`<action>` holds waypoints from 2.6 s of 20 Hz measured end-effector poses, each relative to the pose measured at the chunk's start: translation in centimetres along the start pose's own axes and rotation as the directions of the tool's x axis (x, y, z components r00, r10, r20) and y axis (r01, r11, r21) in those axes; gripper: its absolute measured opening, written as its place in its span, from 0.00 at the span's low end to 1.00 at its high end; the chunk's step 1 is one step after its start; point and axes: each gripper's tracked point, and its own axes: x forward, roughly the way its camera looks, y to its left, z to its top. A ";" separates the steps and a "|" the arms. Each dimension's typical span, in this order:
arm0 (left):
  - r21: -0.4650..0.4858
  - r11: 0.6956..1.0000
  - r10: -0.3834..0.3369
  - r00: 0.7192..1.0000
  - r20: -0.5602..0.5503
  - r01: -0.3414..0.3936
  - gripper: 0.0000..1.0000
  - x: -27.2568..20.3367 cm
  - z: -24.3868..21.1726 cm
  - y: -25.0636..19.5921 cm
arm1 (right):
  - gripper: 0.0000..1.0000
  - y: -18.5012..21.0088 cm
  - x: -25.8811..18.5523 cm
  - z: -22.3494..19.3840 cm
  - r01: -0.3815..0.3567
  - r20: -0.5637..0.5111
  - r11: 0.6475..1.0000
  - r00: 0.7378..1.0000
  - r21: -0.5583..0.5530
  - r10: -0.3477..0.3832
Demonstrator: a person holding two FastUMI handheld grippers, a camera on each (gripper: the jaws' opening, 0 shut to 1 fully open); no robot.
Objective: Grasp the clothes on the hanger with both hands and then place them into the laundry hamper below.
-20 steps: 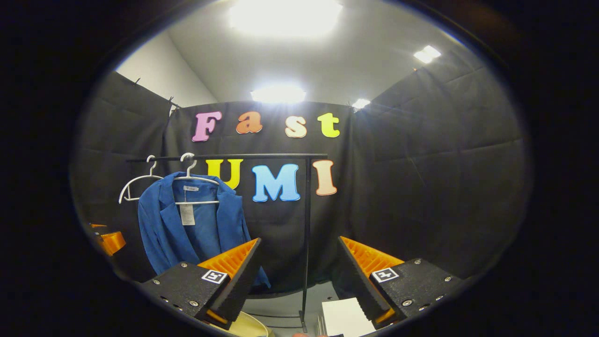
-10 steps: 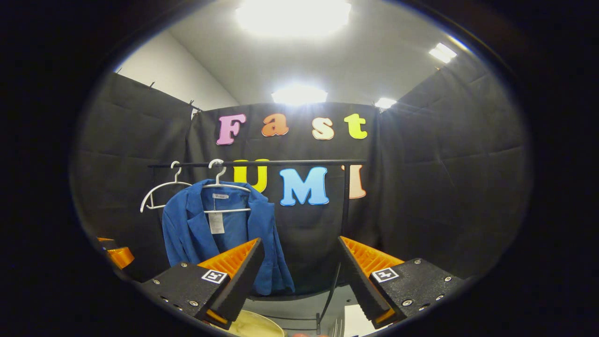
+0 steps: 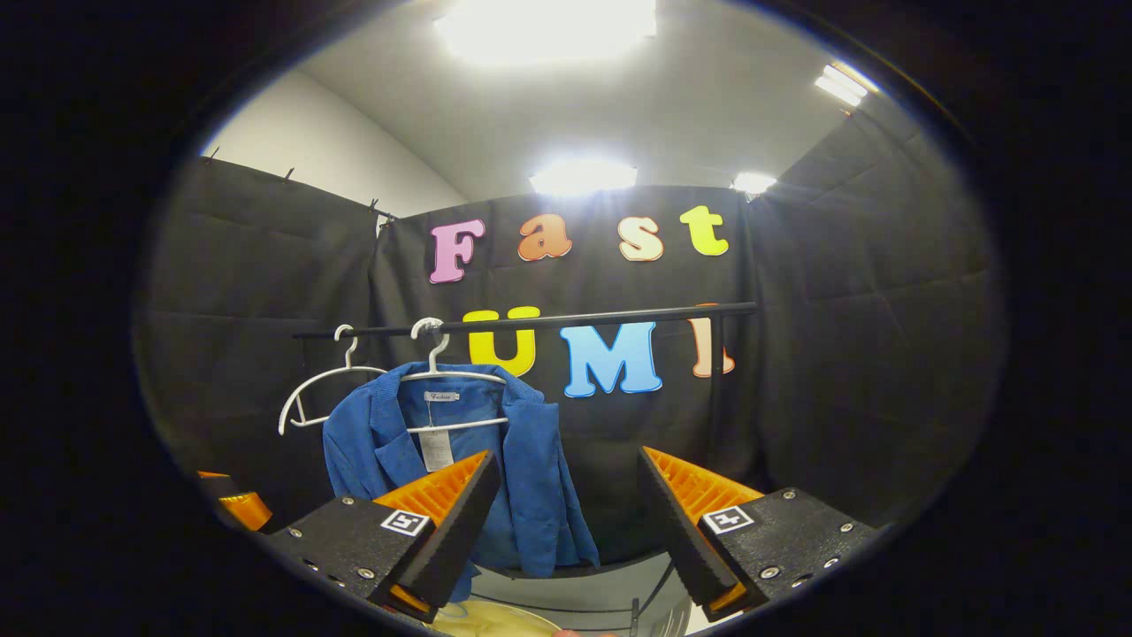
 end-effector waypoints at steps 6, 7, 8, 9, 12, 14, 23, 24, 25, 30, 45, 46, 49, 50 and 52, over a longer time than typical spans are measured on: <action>-0.059 0.998 0.036 0.999 -0.023 -0.038 0.88 7.6 0.5 -2.2 | 0.96 0.6 7.2 -2.2 -0.049 -0.055 0.997 0.997 0.063 0.053; -0.057 0.997 0.045 0.999 -0.023 -0.046 0.87 9.1 0.5 -2.5 | 0.96 0.7 8.4 -2.7 -0.062 -0.064 0.996 0.996 0.071 0.066; -0.049 0.997 0.055 0.998 -0.027 -0.056 0.87 10.4 0.6 -2.7 | 0.96 0.7 9.6 -3.3 -0.070 -0.077 0.994 0.994 0.081 0.076; -0.037 0.997 0.064 0.997 -0.032 -0.065 0.87 11.5 0.3 -3.0 | 0.95 0.7 10.7 -3.8 -0.082 -0.091 0.992 0.992 0.092 0.091; -0.019 0.995 0.095 0.995 -0.029 -0.096 0.87 14.6 0.3 -3.7 | 0.95 0.9 13.9 -5.9 -0.125 -0.134 0.985 0.981 0.121 0.141; -0.020 0.993 0.112 0.993 -0.029 -0.113 0.87 16.4 -0.3 -4.3 | 0.96 1.3 15.6 -6.8 -0.154 -0.139 0.976 0.975 0.153 0.175; -0.005 0.981 0.195 0.980 -0.029 -0.195 0.87 26.6 -2.2 -6.3 | 0.95 3.3 23.3 -10.3 -0.236 -0.186 0.950 0.943 0.204 0.274; -0.001 0.979 0.205 0.978 -0.033 -0.205 0.87 27.4 -2.3 -6.3 | 0.95 3.6 23.9 -10.4 -0.244 -0.184 0.947 0.941 0.211 0.283; 0.000 0.977 0.213 0.976 -0.036 -0.213 0.87 28.1 -2.5 -6.3 | 0.91 3.8 24.5 -10.4 -0.249 -0.182 0.944 0.940 0.218 0.290; 0.018 0.960 0.280 0.959 -0.048 -0.280 0.87 30.8 -3.4 -5.4 | 0.95 5.2 26.7 -12.4 -0.277 -0.227 0.932 0.917 0.235 0.329; 0.015 0.965 0.262 0.965 0.003 -0.262 0.42 32.0 -2.9 -5.5 | 0.41 6.1 28.9 -13.3 -0.312 -0.241 0.923 0.900 0.226 0.363; 0.015 0.972 0.234 0.972 -0.001 -0.234 0.35 32.5 -3.0 -5.9 | 0.34 5.8 28.9 -13.3 -0.300 -0.246 0.926 0.903 0.230 0.353; 0.007 0.987 0.161 0.987 0.005 -0.161 0.19 31.5 -2.7 -7.4 | 0.05 5.5 28.6 -12.4 -0.291 -0.229 0.929 0.911 0.230 0.343; -0.014 0.984 0.177 0.984 0.018 -0.176 0.19 30.5 -2.5 -6.8 | 0.02 5.5 28.4 -12.4 -0.295 -0.227 0.928 0.911 0.226 0.345; -0.121 0.984 0.132 0.991 0.018 -0.128 0.01 30.6 -2.7 -7.2 | 0.00 5.5 28.2 -12.3 -0.308 -0.226 0.928 0.908 0.209 0.352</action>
